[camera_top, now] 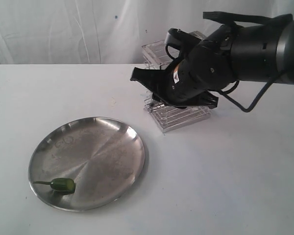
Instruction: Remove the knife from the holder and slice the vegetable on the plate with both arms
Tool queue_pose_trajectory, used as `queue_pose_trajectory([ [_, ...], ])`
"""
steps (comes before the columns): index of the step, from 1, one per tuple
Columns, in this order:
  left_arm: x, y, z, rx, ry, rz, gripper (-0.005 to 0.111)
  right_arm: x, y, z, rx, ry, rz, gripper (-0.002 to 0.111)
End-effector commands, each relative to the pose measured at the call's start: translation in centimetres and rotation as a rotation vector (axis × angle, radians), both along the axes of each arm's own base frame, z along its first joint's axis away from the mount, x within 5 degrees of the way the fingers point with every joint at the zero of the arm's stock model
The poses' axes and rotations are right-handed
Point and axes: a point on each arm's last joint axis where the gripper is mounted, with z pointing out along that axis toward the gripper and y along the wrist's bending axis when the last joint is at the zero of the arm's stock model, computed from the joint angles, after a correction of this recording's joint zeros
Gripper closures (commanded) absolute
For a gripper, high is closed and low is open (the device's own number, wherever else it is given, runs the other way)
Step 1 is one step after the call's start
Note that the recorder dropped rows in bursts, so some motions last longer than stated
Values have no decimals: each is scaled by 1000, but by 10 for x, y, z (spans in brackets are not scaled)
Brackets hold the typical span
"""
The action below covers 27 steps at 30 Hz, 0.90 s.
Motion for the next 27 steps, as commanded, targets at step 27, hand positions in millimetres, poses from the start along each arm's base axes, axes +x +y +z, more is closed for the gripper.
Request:
queue_pose_trajectory([
  [27,0,0,-1,-7,-2,-3,107,-42,-35,113,-281,-332,332,108],
])
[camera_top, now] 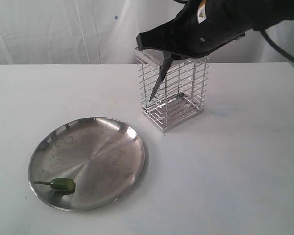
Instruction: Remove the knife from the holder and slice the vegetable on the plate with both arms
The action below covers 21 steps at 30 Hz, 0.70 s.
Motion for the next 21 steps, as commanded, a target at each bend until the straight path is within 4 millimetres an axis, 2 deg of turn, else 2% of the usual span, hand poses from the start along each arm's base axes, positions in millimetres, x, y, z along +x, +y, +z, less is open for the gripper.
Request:
queue_pose_trajectory([
  [1,0,0,-1,-7,-2,-3,107,-18,-12,12,7,-37,17,108],
  [6,0,0,-1,-7,-2,-3,107,-43,-18,21,1,-75,73,108],
  [12,0,0,-1,-7,-2,-3,107,-87,-16,39,56,-140,197,108],
  [14,0,0,-1,-7,-2,-3,107,-101,-11,36,90,-179,262,108],
  [16,0,0,-1,-7,-2,-3,107,-120,-2,21,148,-223,357,108],
  [18,0,0,-1,-7,-2,-3,107,-128,4,4,186,-214,395,108],
  [21,0,0,-1,-7,-2,-3,107,-133,9,-10,238,-239,427,108],
])
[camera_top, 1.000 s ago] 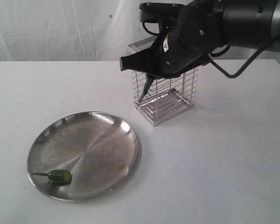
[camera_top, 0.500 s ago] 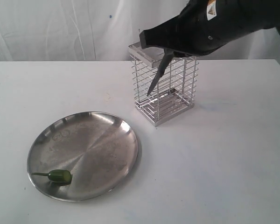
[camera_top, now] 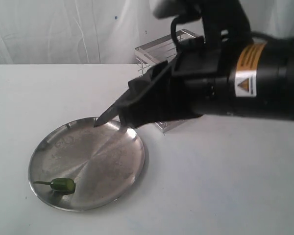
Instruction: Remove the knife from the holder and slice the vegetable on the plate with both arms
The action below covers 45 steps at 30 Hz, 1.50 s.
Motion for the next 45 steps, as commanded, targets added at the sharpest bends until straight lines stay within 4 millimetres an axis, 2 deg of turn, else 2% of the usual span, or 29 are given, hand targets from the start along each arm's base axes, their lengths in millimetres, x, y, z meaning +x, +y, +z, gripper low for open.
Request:
queue_pose_trajectory([
  [1,0,0,-1,-7,-2,-3,107,-6,5,-7,119,-58,48,108],
  [19,0,0,0,-20,-9,-1,107,-6,7,-3,175,-97,65,108],
  [25,4,-3,21,-551,-188,78,107,-6,8,-2,187,-106,68,108],
  [28,3,-5,25,-681,-174,78,107,-6,8,0,205,-119,73,108],
  [32,-1,-13,35,-674,-88,9,107,-6,10,5,248,-150,84,108],
  [36,-6,-20,49,-787,-60,-52,107,-6,10,6,259,-158,87,108],
  [42,-23,-38,88,-613,-154,-339,107,-8,10,11,293,-183,95,108],
  [45,-21,-48,97,-548,-163,-491,107,-8,10,19,335,-214,104,108],
])
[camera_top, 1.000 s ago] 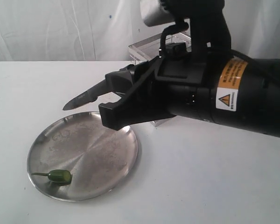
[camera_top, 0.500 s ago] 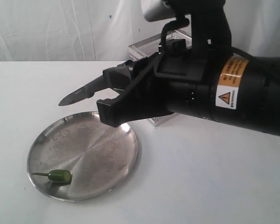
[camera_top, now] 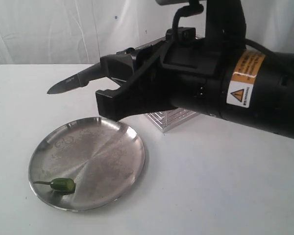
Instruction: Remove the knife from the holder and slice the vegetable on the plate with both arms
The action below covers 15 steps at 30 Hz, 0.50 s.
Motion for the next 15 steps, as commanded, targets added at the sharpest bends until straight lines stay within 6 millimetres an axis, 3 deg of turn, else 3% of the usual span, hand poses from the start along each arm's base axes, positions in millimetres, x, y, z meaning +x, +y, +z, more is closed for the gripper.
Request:
queue_pose_trajectory([
  [1,4,-15,14,115,-112,-202,107,-3,-1,16,86,-65,18,108],
  [5,40,-16,8,103,-27,-199,107,-3,-1,26,107,-81,17,108],
  [7,58,-16,11,117,-70,-191,107,-3,-1,28,115,-86,18,108],
  [10,84,-23,11,243,-94,-291,107,-3,-1,29,127,-96,21,108],
  [15,135,-27,18,230,6,-333,107,-3,-1,30,138,-103,24,108],
])
